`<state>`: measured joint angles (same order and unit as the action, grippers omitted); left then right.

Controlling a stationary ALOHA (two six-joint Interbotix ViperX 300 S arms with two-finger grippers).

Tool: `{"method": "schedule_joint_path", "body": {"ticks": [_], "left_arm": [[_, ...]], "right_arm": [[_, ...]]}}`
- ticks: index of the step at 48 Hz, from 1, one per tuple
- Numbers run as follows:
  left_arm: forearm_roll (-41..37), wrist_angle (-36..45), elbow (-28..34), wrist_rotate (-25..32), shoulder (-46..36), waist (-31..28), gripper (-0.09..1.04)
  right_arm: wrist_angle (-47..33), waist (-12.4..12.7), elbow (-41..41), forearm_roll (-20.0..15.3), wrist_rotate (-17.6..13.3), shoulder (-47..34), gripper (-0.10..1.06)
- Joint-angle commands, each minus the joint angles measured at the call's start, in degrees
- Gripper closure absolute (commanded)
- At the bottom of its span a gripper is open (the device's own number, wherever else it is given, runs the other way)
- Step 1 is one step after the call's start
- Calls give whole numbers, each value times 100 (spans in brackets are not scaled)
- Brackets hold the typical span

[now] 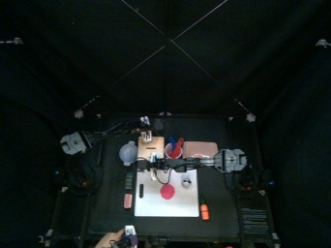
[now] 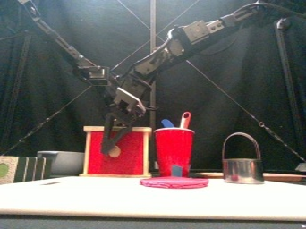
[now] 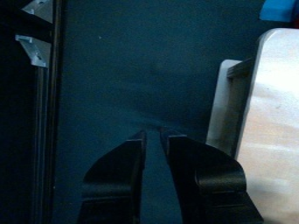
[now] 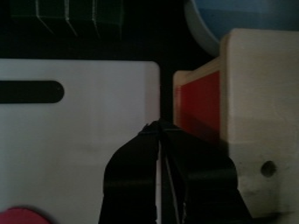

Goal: Get the cutter from the drawer then cut the dough then place the extra dough in the bowl
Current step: Cut the dough

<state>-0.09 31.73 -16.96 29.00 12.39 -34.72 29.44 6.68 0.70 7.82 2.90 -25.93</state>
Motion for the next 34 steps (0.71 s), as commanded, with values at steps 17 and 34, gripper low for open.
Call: {"method": "schedule_joint_path", "body": {"ticks": [17, 34], "left_arm": [[237, -475, 105, -185, -193, -35, 31], [1011, -2039, -439, -316, -1011, -229, 31]], "right_arm": [[272, -229, 439, -193, -26, 281, 50], [413, -765, -185, -369, -633, 1134, 49]]}}
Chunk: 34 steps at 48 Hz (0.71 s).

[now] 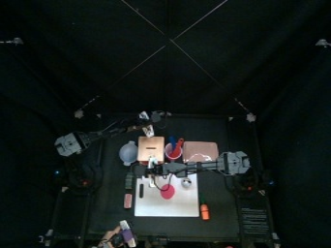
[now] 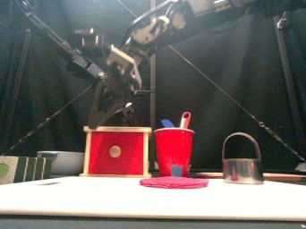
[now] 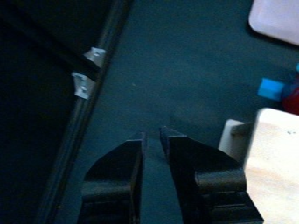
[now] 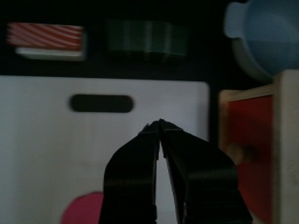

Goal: Get the cutter from the drawer then cut the dough then place the extra dough in the bowl
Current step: Cut the dough

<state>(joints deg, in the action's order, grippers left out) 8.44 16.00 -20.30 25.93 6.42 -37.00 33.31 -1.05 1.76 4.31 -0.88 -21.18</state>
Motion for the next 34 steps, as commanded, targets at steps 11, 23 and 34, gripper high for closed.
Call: {"method": "schedule_joint_path", "body": {"ticks": [11, 23, 34], "left_arm": [[721, -1881, -1160, -9, -1134, 387, 31], [1872, -3278, -2232, 9, -1863, 1406, 31], [1951, -4263, -2777, -9, -2426, 2505, 31]], "right_arm": [[62, -44, -1600, 105, -1239, 1600, 49], [246, -237, -2716, 141, -1916, 2558, 26], [624, -272, -3357, 123, -2259, 2883, -1]]}}
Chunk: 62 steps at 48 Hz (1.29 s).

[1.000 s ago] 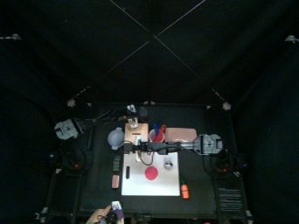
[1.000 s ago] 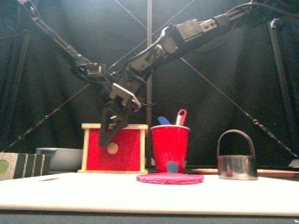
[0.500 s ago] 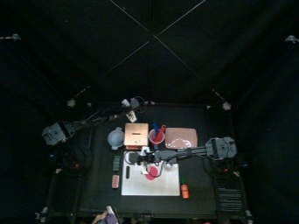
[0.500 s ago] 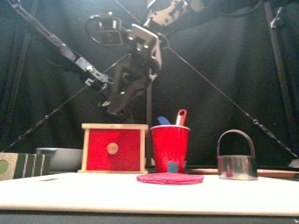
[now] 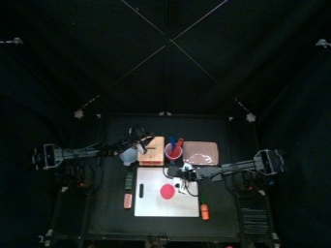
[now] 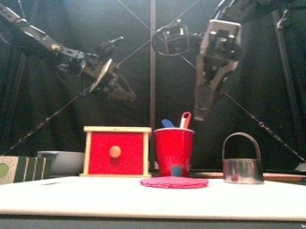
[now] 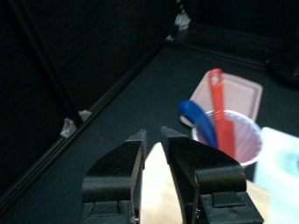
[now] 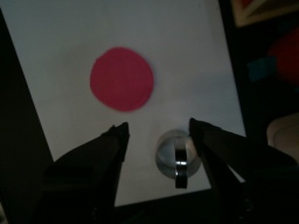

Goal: Get the cutter from the drawer then cut the dough then place the extra dough in the bowl
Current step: Cut the dough

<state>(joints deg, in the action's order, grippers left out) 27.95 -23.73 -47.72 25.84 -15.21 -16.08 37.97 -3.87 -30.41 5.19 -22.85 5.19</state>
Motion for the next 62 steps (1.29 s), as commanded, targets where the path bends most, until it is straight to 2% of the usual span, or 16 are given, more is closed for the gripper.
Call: {"method": "schedule_joint_path", "body": {"ticks": [1, 9, 23, 33, 43, 52, 62], "left_arm": [[0, -308, -62, 0, -281, 492, 31], [9, -369, -246, -9, -352, 1063, 31], [88, -554, -404, -26, -343, 1731, 31], [290, -835, -527, -26, -352, 2021, 31], [615, -976, -738, -26, -352, 2048, 31], [844, -1028, -870, -26, -352, 2074, 31], [1037, -1037, -1090, -26, -343, 2092, 31]], "right_arm": [[193, 9, -176, 44, -70, 246, -1], [343, -18, -431, 88, -70, 211, -1], [281, 0, -571, 492, -53, 35, 1], [299, -18, -510, 466, 0, -211, 16], [589, -193, -272, 299, -53, -132, 36], [835, -404, 123, 290, -79, -123, 39], [879, -677, 861, 264, -44, -492, 39]]}}
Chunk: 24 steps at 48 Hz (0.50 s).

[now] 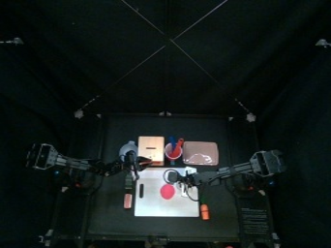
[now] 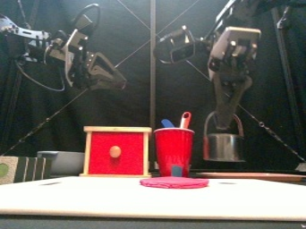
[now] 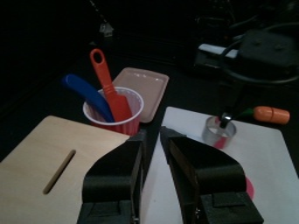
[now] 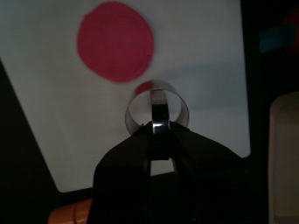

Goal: Get the cutter from the drawer then cut the dough then place the extra dough in the bowl
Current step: Cut the dough

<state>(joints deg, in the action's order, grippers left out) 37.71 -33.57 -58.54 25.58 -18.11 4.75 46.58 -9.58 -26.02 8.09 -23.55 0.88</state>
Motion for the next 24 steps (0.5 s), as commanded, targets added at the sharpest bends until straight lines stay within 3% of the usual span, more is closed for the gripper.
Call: {"method": "schedule_joint_path", "body": {"ticks": [1, 24], "left_arm": [[62, -62, -44, 9, -53, 9, 31], [70, -123, -343, 9, -79, -35, 31]], "right_arm": [[26, -141, 483, -18, 35, -114, 39], [378, -132, 1696, 167, 132, -1213, 39]]}}
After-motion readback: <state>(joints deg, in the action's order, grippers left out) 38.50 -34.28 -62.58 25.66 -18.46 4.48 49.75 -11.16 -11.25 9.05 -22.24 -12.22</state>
